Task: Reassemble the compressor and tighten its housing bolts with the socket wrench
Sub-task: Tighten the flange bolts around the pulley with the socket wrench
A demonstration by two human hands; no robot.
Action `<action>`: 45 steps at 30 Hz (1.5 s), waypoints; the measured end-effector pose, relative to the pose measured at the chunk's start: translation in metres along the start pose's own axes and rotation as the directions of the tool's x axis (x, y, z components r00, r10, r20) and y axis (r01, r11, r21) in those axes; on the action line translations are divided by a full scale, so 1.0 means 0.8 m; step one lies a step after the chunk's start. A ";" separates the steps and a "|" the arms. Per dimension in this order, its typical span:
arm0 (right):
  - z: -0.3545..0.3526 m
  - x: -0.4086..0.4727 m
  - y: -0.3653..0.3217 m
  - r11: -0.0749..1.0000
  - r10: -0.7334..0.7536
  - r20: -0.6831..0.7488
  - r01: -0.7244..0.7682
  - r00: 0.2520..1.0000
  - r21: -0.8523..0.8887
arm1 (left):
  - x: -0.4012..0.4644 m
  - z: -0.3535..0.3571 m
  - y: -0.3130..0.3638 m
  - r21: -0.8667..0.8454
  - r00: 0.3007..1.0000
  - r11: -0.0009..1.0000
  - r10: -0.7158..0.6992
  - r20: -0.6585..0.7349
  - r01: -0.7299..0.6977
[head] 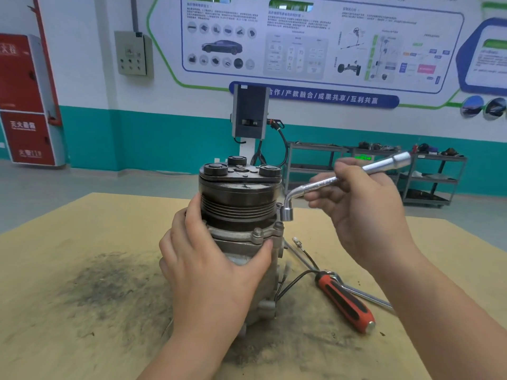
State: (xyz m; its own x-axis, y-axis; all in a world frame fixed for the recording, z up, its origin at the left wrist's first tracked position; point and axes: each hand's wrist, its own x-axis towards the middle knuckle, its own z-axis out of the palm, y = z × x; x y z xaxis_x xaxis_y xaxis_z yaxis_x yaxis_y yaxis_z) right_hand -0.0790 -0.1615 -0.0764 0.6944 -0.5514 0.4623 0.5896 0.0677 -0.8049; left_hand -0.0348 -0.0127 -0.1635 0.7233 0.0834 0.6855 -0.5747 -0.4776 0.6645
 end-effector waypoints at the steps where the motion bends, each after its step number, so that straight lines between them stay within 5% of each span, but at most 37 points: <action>1: -0.001 0.002 0.002 0.997 0.052 -0.009 -0.051 0.999 0.057 | 0.000 0.000 0.000 0.001 1.000 1.000 -0.002 0.004 0.002; 11: -0.005 0.005 0.018 0.944 0.228 0.034 -0.229 0.973 0.237 | 0.000 -0.003 0.002 0.011 1.000 1.000 -0.015 0.025 0.014; 21: -0.020 0.017 0.012 0.884 0.410 0.165 -0.436 0.897 0.170 | -0.001 -0.004 0.004 0.029 0.999 0.999 -0.015 0.036 0.014; 28: -0.018 0.014 0.022 0.866 0.382 0.156 -0.411 0.911 0.286 | -0.001 -0.004 0.004 0.032 0.999 0.999 -0.010 0.036 0.009; 32: -0.008 0.006 0.033 0.910 0.213 0.047 -0.216 0.976 0.353 | -0.001 -0.003 0.003 0.038 1.000 0.999 -0.013 0.026 0.012; 36: -0.001 -0.017 0.045 0.949 -0.172 -0.077 0.187 0.982 0.254 | -0.001 -0.003 0.002 0.030 1.000 0.999 -0.011 0.019 0.011; 40: 0.011 -0.041 0.057 0.732 -0.675 0.045 0.676 0.736 -0.080 | -0.001 -0.001 0.003 0.029 1.000 0.999 -0.019 0.010 0.019; 45: 0.020 -0.052 0.054 0.356 -0.755 0.398 0.835 0.521 -0.418 | 0.000 0.000 0.002 0.006 1.000 1.000 -0.029 0.011 0.029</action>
State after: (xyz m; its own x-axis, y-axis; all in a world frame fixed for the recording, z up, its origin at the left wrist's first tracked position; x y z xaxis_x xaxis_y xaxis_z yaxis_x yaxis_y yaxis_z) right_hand -0.0757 -0.1223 -0.1245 0.0812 -0.0075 0.9967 0.6178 -0.7843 -0.0562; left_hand -0.0357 -0.0134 -0.1629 0.7439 0.0876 0.6625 -0.5510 -0.4805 0.6823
